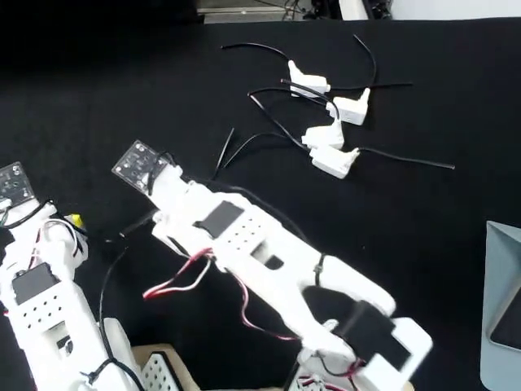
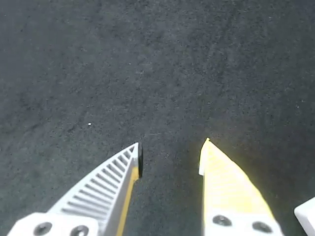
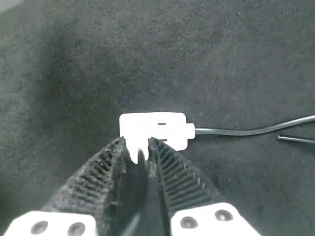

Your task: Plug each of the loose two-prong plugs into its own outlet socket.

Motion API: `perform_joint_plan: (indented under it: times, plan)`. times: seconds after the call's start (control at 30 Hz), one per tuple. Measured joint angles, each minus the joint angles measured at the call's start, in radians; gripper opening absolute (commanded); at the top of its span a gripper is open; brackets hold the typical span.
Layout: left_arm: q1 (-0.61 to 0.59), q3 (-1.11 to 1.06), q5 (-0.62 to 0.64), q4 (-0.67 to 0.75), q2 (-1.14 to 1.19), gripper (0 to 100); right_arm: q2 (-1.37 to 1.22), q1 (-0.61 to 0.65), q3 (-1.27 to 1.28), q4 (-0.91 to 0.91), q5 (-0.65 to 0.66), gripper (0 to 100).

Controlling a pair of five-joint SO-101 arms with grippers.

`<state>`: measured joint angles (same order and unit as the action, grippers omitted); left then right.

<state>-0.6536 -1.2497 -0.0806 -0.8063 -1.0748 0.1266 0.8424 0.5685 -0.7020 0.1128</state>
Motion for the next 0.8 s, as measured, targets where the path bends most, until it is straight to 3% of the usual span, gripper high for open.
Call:
perform_joint_plan:
  times: [0.8]
  plan:
    - [0.000, -0.025, 0.000, 0.000, -0.008, 20, -0.083, 0.029, -0.021, -0.008, 0.000, 1.1]
